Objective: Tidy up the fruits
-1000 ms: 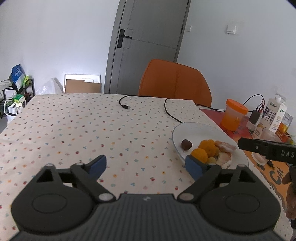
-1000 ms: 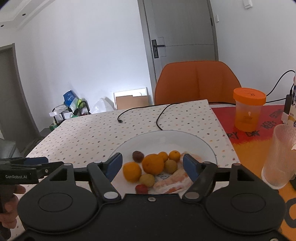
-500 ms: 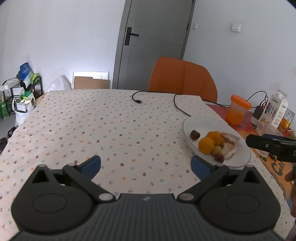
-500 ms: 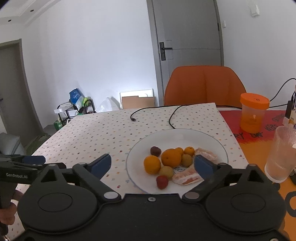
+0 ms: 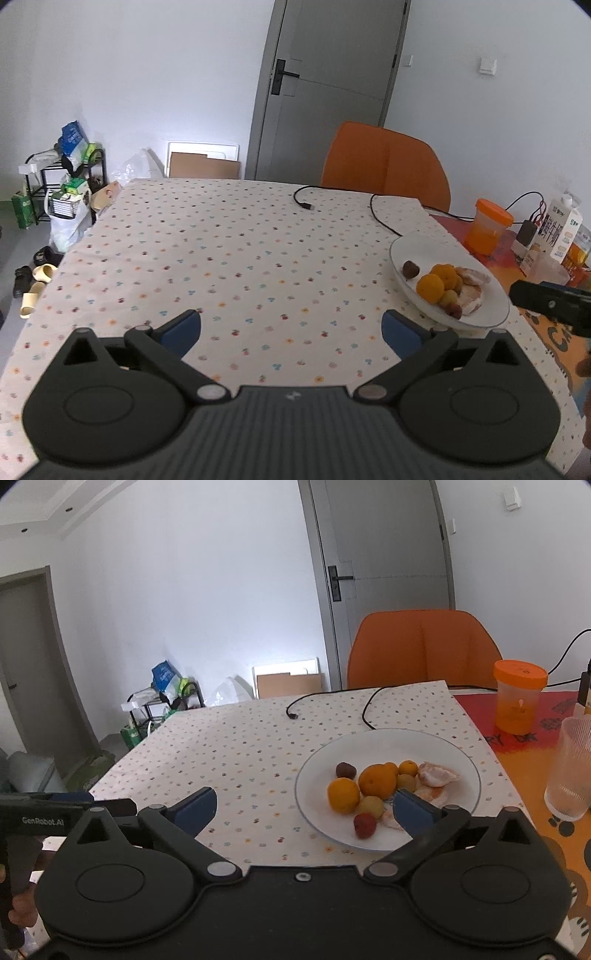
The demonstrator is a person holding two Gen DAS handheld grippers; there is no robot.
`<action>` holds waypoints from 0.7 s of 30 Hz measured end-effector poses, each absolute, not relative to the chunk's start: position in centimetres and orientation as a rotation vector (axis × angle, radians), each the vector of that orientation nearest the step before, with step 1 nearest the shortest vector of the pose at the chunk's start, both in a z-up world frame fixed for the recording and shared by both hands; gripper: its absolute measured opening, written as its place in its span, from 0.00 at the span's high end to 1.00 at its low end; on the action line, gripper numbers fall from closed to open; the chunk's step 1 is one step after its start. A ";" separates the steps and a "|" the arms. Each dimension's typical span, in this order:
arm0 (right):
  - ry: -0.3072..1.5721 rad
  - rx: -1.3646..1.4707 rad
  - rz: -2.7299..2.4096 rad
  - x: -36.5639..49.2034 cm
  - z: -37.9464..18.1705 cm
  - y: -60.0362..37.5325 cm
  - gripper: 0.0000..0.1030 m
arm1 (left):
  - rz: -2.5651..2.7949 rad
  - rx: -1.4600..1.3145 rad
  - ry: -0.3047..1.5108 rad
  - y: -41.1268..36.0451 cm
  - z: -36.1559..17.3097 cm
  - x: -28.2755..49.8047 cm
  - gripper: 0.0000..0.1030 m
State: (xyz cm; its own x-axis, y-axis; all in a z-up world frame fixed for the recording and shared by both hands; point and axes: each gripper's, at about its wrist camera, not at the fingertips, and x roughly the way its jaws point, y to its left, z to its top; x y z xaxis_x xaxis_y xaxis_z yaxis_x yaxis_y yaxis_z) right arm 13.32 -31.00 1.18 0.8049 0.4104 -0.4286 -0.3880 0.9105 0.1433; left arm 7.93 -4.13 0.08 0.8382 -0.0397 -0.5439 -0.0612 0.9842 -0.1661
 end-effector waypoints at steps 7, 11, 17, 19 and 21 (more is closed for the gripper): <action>0.483 0.059 0.421 11.7 1.3 -30.3 0.00 | 0.027 -0.145 0.561 -3.9 1.0 6.2 0.00; 0.475 0.064 0.413 10.6 1.3 -30.1 0.00 | 0.043 -0.139 0.548 -3.5 1.2 4.9 0.00; 0.498 0.064 0.406 9.2 0.5 -30.1 0.00 | 0.067 -0.135 0.559 -2.9 1.2 3.0 0.00; 0.499 0.061 0.403 8.8 0.4 -30.1 0.00 | 0.071 -0.121 0.553 -2.9 1.3 2.1 0.00; 0.503 0.066 0.397 8.4 0.4 -30.1 0.00 | 0.075 -0.116 0.555 -3.0 1.4 1.4 0.00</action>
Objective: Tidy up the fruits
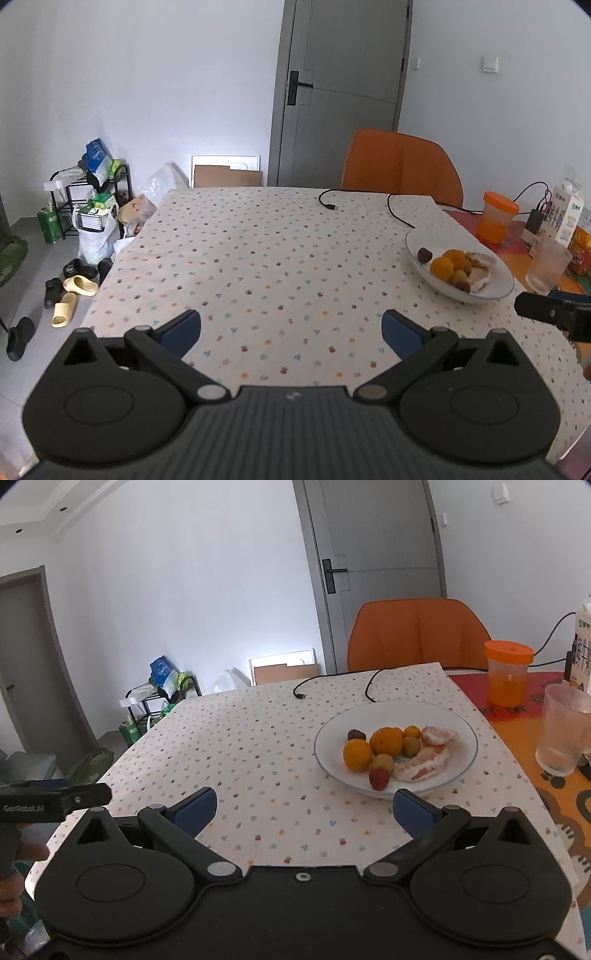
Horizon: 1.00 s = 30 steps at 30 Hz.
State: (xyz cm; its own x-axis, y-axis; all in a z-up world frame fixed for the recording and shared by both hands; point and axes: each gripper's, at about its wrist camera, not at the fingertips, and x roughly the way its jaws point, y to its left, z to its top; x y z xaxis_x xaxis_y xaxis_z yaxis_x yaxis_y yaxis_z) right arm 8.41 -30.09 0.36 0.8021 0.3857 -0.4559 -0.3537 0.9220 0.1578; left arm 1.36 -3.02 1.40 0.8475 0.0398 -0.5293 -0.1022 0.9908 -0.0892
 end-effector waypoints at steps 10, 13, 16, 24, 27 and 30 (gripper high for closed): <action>0.495 0.020 0.375 6.9 0.3 -29.1 0.00 | 0.055 -0.103 0.555 -2.8 1.3 0.4 0.00; 0.497 0.012 0.377 6.9 0.3 -29.0 0.00 | 0.053 -0.119 0.559 -2.4 1.2 0.5 0.00; 0.496 0.012 0.384 6.8 0.4 -29.0 0.00 | 0.056 -0.110 0.560 -2.3 1.2 0.4 0.00; 0.511 0.009 0.396 6.6 0.1 -29.0 0.00 | 0.048 -0.112 0.564 -2.6 1.4 0.4 0.00; 0.512 0.009 0.396 6.6 0.1 -29.0 0.00 | 0.043 -0.110 0.564 -2.7 1.3 0.3 0.00; 0.513 0.010 0.398 6.6 0.1 -29.0 0.00 | 0.040 -0.114 0.565 -2.7 1.3 0.3 0.00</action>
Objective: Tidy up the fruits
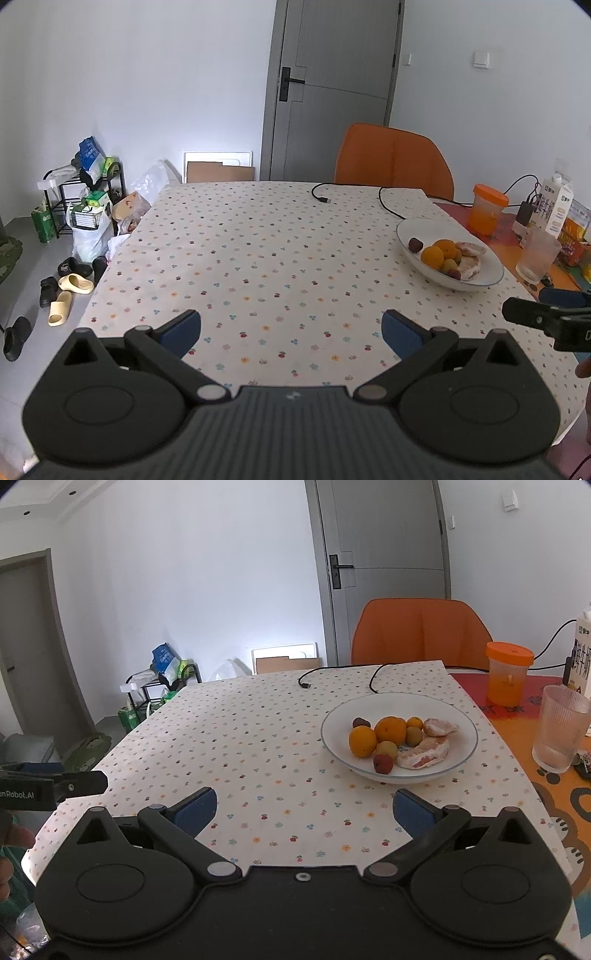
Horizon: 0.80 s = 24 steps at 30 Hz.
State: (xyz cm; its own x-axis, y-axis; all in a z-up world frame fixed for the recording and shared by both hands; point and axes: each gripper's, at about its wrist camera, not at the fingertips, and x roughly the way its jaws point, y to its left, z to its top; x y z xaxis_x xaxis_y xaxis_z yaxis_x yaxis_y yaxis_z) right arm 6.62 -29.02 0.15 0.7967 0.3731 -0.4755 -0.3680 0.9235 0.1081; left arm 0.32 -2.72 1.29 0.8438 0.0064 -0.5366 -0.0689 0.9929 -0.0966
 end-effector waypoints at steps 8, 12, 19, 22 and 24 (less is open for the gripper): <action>0.517 0.005 0.402 6.5 0.1 -28.8 0.00 | 0.037 -0.133 0.572 -2.4 1.0 0.6 0.00; 0.518 0.007 0.402 6.6 0.0 -28.8 0.00 | 0.040 -0.135 0.570 -2.3 1.0 0.6 0.00; 0.519 0.003 0.393 6.8 -0.2 -28.9 0.00 | 0.049 -0.139 0.561 -2.1 0.9 0.5 0.00; 0.521 0.005 0.393 6.9 -0.2 -28.8 0.00 | 0.053 -0.142 0.562 -2.0 0.9 0.5 0.00; 0.518 0.003 0.395 6.8 -0.1 -28.8 0.00 | 0.052 -0.141 0.561 -1.9 0.9 0.5 0.00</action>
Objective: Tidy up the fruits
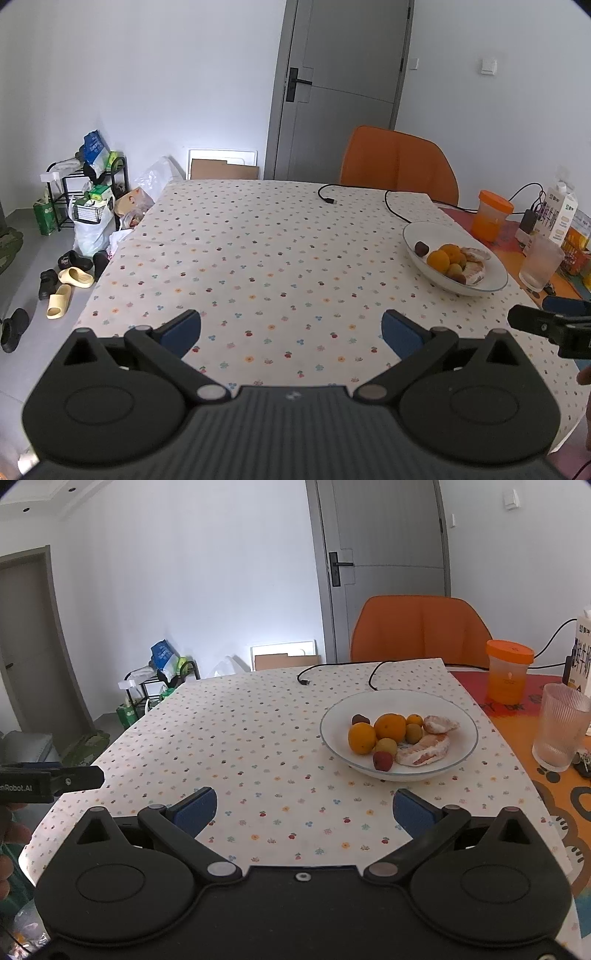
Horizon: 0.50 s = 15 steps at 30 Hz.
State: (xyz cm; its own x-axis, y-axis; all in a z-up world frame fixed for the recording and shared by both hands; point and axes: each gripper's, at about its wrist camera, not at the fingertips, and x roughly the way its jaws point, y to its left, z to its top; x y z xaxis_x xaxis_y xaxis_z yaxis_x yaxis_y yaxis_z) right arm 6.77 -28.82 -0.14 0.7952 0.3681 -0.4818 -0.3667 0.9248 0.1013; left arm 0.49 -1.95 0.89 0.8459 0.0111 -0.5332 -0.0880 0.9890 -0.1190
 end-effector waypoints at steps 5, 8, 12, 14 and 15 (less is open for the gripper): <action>0.518 0.005 0.394 6.8 -0.1 -28.8 0.00 | 0.051 -0.139 0.558 -1.9 0.9 0.5 0.00; 0.519 0.006 0.393 6.8 -0.1 -28.9 0.00 | 0.050 -0.139 0.560 -2.0 0.9 0.5 0.00; 0.520 0.006 0.392 6.8 -0.1 -28.8 0.00 | 0.049 -0.136 0.560 -2.1 0.9 0.5 0.00; 0.520 0.006 0.392 6.8 -0.1 -28.8 0.00 | 0.050 -0.137 0.563 -2.1 0.9 0.5 0.00; 0.521 0.006 0.391 6.8 -0.1 -28.8 0.00 | 0.050 -0.137 0.564 -2.1 0.8 0.5 0.00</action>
